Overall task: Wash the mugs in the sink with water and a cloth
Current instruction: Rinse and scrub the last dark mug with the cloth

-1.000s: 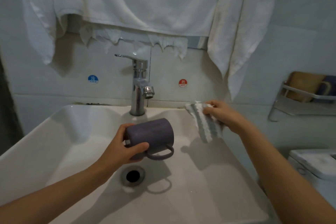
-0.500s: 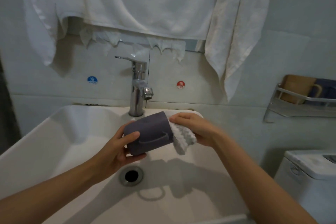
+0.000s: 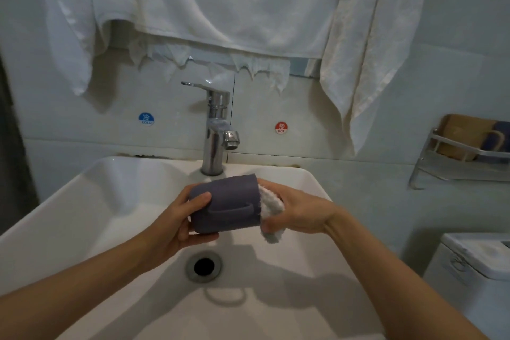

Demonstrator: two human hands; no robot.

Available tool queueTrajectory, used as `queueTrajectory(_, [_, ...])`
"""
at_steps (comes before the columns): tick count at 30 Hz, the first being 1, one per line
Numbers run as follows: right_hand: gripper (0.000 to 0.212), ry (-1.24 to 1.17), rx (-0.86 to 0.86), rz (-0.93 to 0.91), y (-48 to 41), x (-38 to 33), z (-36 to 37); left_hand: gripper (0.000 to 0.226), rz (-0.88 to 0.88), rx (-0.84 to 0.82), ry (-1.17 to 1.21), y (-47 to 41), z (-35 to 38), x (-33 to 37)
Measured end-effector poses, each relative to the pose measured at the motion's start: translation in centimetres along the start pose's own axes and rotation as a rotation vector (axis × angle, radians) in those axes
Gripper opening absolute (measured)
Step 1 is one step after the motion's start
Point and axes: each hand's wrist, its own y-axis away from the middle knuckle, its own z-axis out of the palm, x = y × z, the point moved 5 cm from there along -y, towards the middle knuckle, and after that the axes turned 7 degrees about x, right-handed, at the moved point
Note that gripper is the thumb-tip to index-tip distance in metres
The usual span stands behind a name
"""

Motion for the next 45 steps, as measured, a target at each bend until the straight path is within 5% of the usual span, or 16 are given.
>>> queueTrajectory(5, [0.056, 0.236, -0.039, 0.069, -0.1, 0.2, 0.9, 0.032, -0.078, 0.051, -0.059, 0.3, 0.2, -0.3])
queueTrajectory(9, [0.062, -0.378, 0.005, 0.126, -0.4, 0.8, -0.1, 0.090, 0.099, -0.069, -0.175, 0.4, 0.7, 0.9])
queueTrajectory(13, [0.080, -0.821, 0.083, 0.212, -0.6, 1.6, -0.5, 0.093, 0.268, -0.096, -0.326, 0.7, 1.4, 1.8])
queueTrajectory(15, [0.076, -0.731, 0.091, 0.185, -0.5, 1.2, -0.1, 0.090, 0.234, -0.062, -0.296, 0.7, 1.2, 1.8])
queueTrajectory(20, [0.067, 0.006, 0.120, -0.002, 0.3, -0.8, 0.9, 0.051, -0.148, 0.112, 0.015, 0.2, -0.1, 0.3])
queueTrajectory(24, [0.053, 0.077, 0.219, 0.020, -0.1, -0.5, 1.7, 0.055, -0.280, 0.109, -0.023, 0.9, 0.1, -0.6])
queueTrajectory(27, [0.041, -0.290, 0.212, 0.122, -0.2, 0.2, 1.7, 0.055, -0.122, 0.117, -0.232, 1.4, 0.8, 0.5])
queueTrajectory(29, [0.053, -0.592, 0.152, 0.219, -0.3, 0.6, 1.9, 0.060, 0.072, 0.184, -0.398, 1.2, 1.0, 1.4])
queueTrajectory(32, [0.044, -0.894, 0.124, 0.361, -0.1, 1.0, 2.5, 0.112, 0.303, 0.173, -0.630, 1.4, 1.5, 2.7])
queueTrajectory(34, [0.045, -0.955, 0.125, 0.382, -0.1, 1.0, 3.0, 0.135, 0.308, 0.196, -0.701, 1.2, 1.1, 2.7])
queueTrajectory(36, [0.048, -0.840, 0.126, 0.343, -0.3, 0.9, 3.3, 0.113, 0.221, 0.255, -0.618, 0.9, 0.3, 2.1])
queueTrajectory(40, [0.049, -0.110, 0.149, 0.105, -0.3, 0.1, 3.5, 0.050, -0.145, 0.225, -0.201, 0.8, -0.2, -0.3])
queueTrajectory(43, [0.056, 0.110, 0.135, 0.080, 0.0, 0.0, 3.5, 0.046, -0.289, 0.201, -0.149, 1.2, -0.2, -1.4])
queueTrajectory(45, [0.054, -0.002, 0.132, 0.093, 0.0, 0.1, 3.4, 0.047, -0.181, 0.194, -0.190, 1.1, 0.1, -0.9])
